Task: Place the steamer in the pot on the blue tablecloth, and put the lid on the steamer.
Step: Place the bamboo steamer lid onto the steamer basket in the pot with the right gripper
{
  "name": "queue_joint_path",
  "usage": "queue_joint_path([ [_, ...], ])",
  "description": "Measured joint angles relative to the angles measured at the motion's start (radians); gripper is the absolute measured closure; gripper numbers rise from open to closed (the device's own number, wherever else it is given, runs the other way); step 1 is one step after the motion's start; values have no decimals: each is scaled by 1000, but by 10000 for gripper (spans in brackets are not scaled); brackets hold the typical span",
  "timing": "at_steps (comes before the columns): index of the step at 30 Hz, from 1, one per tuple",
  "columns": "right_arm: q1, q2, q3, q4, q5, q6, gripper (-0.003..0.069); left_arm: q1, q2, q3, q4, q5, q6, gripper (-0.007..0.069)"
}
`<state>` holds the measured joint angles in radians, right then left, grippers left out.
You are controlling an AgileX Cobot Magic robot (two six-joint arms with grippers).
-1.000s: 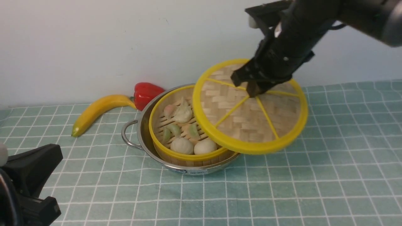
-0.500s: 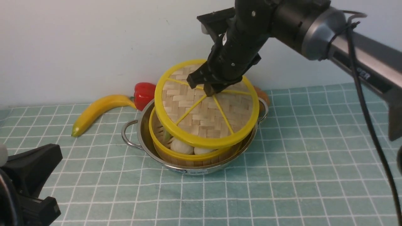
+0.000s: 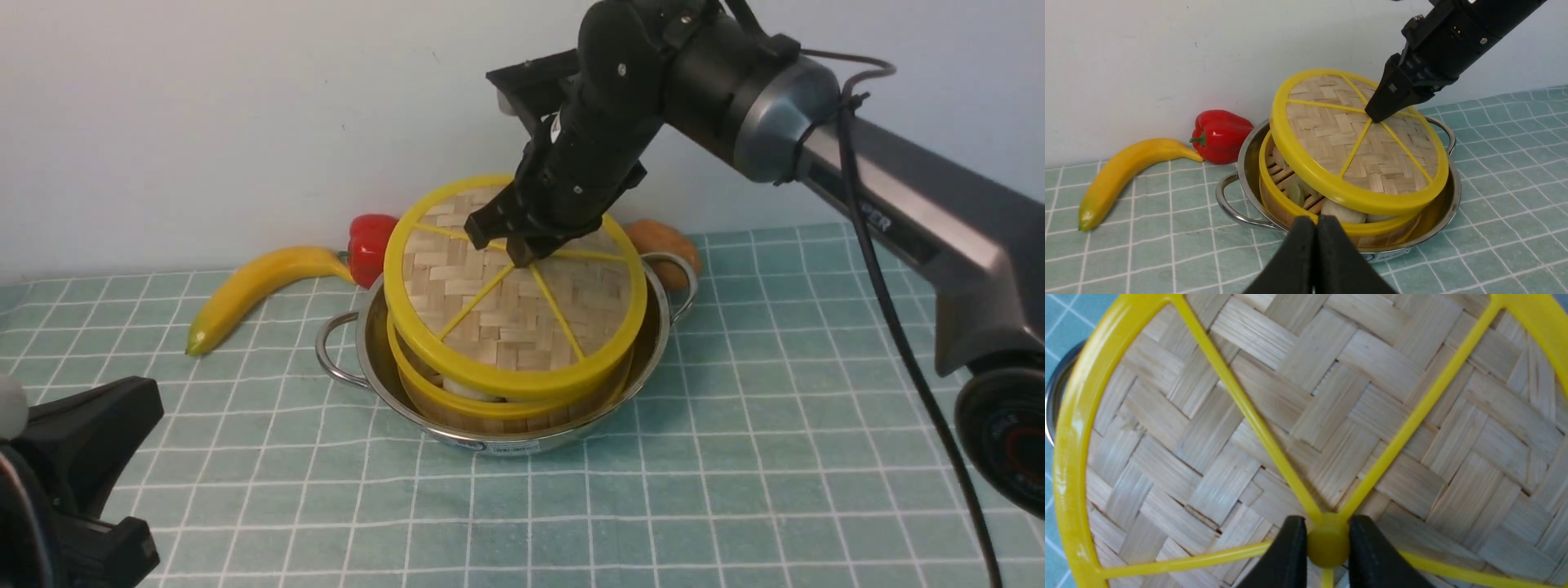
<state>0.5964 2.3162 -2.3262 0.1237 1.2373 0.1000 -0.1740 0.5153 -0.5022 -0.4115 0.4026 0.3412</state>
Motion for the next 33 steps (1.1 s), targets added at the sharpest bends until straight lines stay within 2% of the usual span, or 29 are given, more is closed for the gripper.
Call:
queue_joint_path([
  [33, 0, 47, 0, 41, -59, -79, 514, 0, 0, 0, 0, 16, 9, 633],
])
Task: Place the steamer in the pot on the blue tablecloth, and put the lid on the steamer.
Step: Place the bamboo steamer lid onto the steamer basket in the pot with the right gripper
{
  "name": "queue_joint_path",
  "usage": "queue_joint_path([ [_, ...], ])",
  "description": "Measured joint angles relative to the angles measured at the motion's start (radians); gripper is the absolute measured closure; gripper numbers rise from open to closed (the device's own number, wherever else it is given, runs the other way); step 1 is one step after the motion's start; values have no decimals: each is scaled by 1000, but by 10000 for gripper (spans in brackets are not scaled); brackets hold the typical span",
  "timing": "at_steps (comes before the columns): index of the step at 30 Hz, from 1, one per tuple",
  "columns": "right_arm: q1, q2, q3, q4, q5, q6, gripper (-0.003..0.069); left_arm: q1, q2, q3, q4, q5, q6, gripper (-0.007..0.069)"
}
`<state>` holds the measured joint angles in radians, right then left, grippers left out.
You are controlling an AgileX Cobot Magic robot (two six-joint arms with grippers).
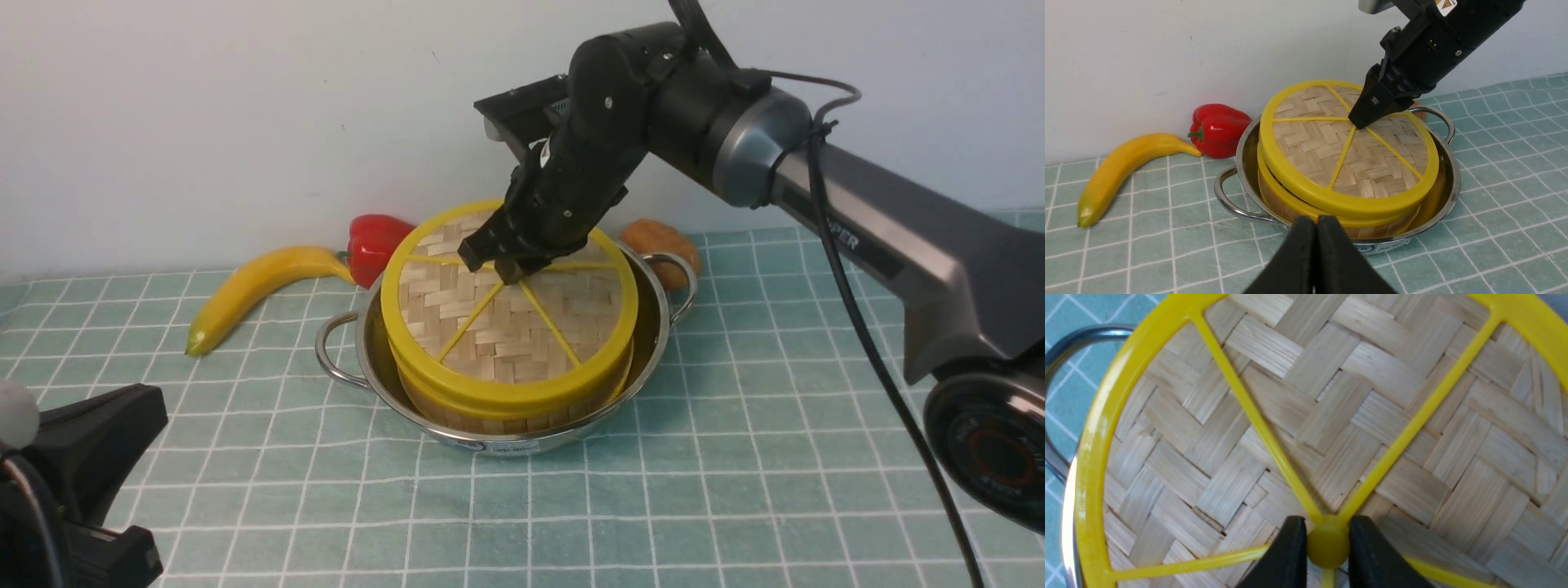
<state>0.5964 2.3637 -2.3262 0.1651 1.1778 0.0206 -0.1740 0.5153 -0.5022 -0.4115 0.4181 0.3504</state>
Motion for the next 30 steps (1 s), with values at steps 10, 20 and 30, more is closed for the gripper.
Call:
queue_joint_path([
  [10, 0, 0, 0, -3, -22, -6, 514, 0, 0, 0, 0, 0, 0, 633],
  [20, 0, 32, -2, 8, -35, -6, 514, 0, 0, 0, 0, 1, 0, 633],
  [30, 0, 34, -5, 12, -36, -10, 514, 0, 0, 0, 0, 2, 0, 633],
])
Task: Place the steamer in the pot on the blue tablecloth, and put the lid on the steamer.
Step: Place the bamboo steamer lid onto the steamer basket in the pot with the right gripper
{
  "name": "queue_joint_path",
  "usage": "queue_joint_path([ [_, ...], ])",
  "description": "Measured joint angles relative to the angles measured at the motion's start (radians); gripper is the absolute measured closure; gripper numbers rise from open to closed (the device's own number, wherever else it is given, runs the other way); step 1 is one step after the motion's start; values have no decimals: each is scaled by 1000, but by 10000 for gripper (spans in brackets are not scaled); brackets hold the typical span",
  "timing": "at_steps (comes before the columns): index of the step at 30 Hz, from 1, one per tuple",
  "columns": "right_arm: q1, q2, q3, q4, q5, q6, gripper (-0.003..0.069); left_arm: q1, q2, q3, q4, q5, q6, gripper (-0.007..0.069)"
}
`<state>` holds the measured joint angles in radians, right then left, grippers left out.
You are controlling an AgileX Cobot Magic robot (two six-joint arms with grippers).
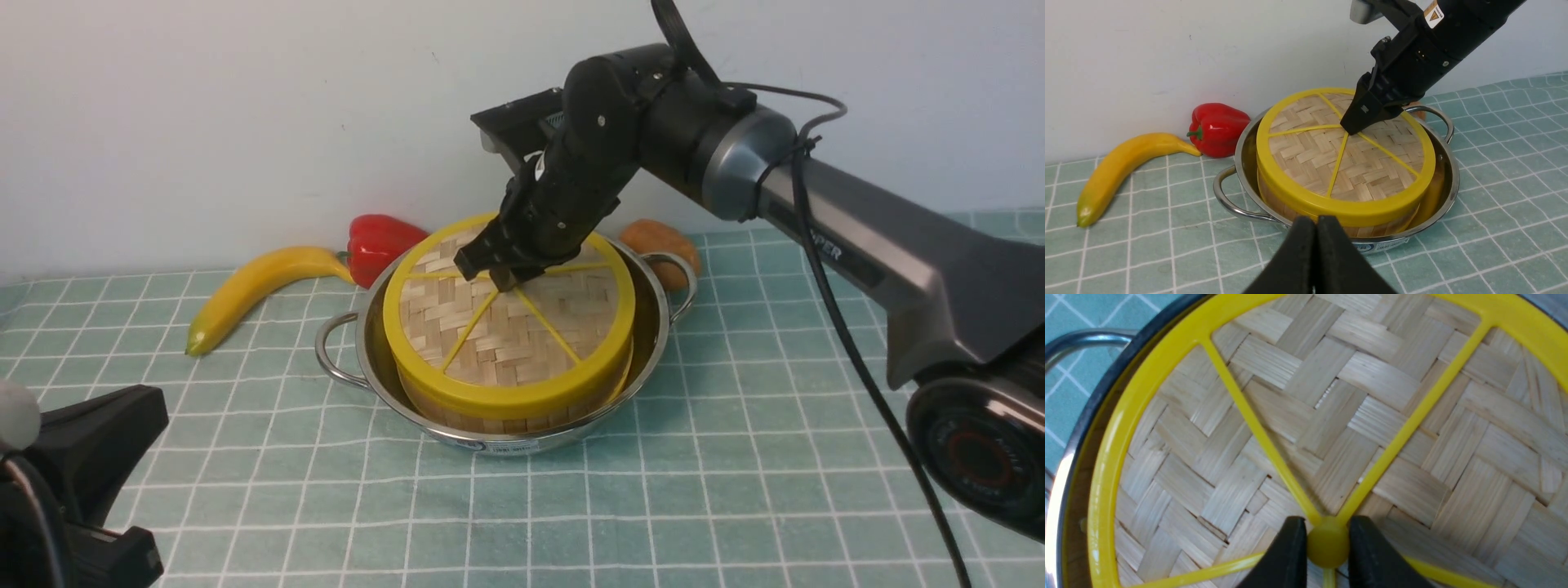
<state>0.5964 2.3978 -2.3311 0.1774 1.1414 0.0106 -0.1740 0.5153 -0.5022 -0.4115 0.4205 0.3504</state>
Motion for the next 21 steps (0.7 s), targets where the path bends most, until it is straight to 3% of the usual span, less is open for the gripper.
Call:
queue_joint_path([
  [9, 0, 1, 0, 2, 0, 0, 494, 0, 0, 0, 0, 0, 0, 633],
  [13, 0, 1, -3, 16, 0, 1, 391, 0, 0, 0, 0, 0, 0, 633],
  [17, 0, 11, -56, 24, 17, 1, 195, 0, 0, 0, 0, 0, 0, 633],
  [21, 0, 21, -148, 24, 73, 3, 102, 0, 0, 0, 0, 0, 0, 633],
])
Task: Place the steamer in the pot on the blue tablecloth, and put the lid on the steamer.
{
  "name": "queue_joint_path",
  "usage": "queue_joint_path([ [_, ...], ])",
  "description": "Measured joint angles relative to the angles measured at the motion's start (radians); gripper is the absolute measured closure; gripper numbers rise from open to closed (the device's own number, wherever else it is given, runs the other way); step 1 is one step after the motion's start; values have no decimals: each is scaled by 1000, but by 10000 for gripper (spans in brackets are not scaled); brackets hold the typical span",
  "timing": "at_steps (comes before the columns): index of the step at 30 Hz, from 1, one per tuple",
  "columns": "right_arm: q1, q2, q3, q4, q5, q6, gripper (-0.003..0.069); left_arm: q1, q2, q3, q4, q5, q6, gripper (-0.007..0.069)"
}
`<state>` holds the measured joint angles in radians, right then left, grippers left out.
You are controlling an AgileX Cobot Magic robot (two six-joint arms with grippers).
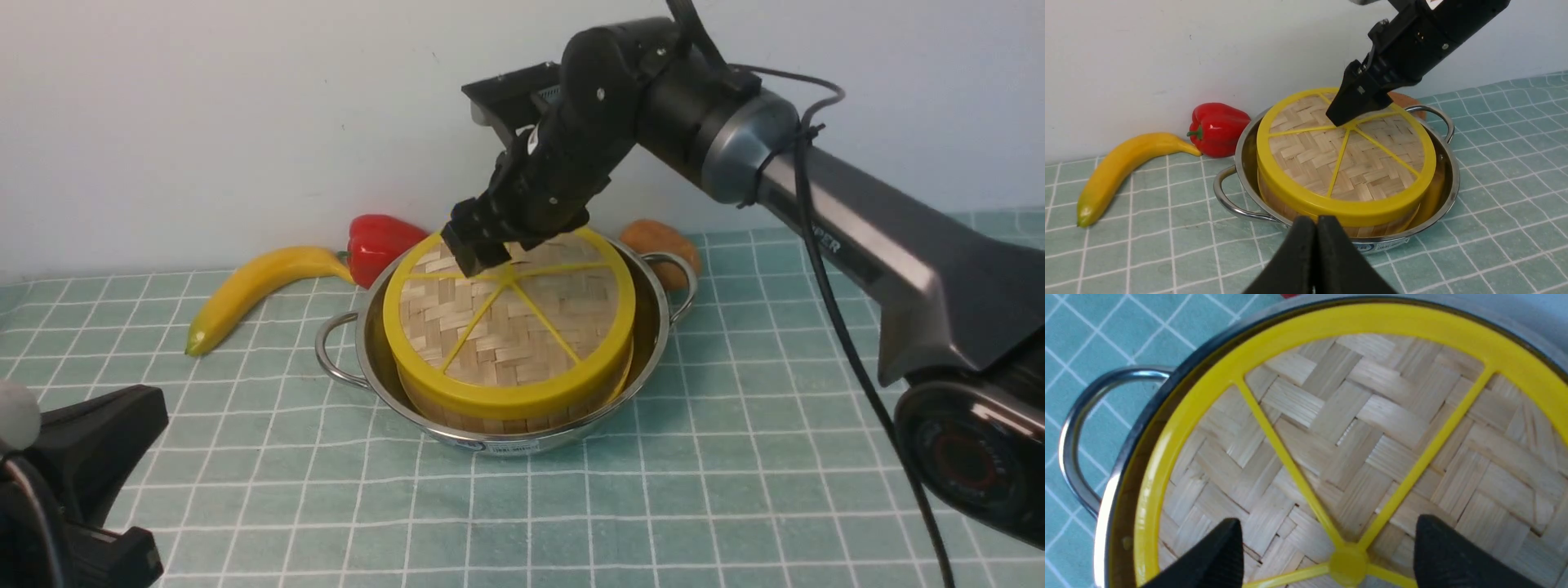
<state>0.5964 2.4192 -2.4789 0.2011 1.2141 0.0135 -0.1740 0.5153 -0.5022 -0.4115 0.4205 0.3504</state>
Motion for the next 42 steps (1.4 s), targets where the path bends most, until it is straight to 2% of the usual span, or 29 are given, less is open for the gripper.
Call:
queue_joint_path([
  [3, 0, -3, -122, 0, 12, 13, 67, 0, 0, 0, 0, 0, 0, 633],
  [7, -1, -95, -185, -1, 14, 46, 106, 0, 0, 0, 0, -8, 1, 633],
  [12, -28, -277, -188, -24, 14, 52, 235, 0, 4, 0, 4, -87, 6, 628],
  [13, -30, -294, -188, -28, 14, 52, 242, 0, 4, 0, 4, -91, 7, 627],
  [14, -43, -359, -183, -47, 13, 52, 300, 0, 5, 0, 5, -127, 8, 623],
  [15, -50, -379, -178, -52, 13, 52, 315, 0, 5, 0, 5, -138, 8, 623],
  [16, -72, -471, -140, -85, 10, 50, 386, 0, 6, 0, 7, -194, 8, 623],
  [17, -75, -481, -134, -88, 10, 50, 393, 0, 6, 0, 7, -194, 8, 623],
  [18, -97, -579, -70, -126, 5, 40, 456, 0, 6, 0, 7, -242, 8, 622],
  [21, -131, -723, 83, -183, 5, 30, 543, 0, 6, 0, 7, -304, 8, 614],
  [23, -154, -843, 263, -228, 5, 20, 607, 0, 6, 0, 7, -343, 8, 613],
  [25, -165, -935, 393, -258, 5, 11, 638, 0, 6, 0, 7, -358, 8, 613],
  [26, -170, -1003, 528, -272, 7, 8, 658, 0, 6, 0, 7, -364, 8, 613],
  [30, -170, -1172, 843, -274, -39, 5, 664, 0, 6, 0, 7, -365, 8, 608],
  [32, -170, -1218, 931, -271, -84, 5, 664, 0, 6, 0, 7, -365, 8, 604],
  [37, -170, -1442, 1392, -262, -405, 4, 664, 0, 6, 0, 7, -365, 8, 599],
  [38, -170, -1448, 1392, -262, -418, 4, 664, 0, 6, 0, 7, -365, 8, 598],
  [42, -170, -1520, 1694, -262, -666, 5, 663, 0, 6, 0, 7, -355, 8, 592],
])
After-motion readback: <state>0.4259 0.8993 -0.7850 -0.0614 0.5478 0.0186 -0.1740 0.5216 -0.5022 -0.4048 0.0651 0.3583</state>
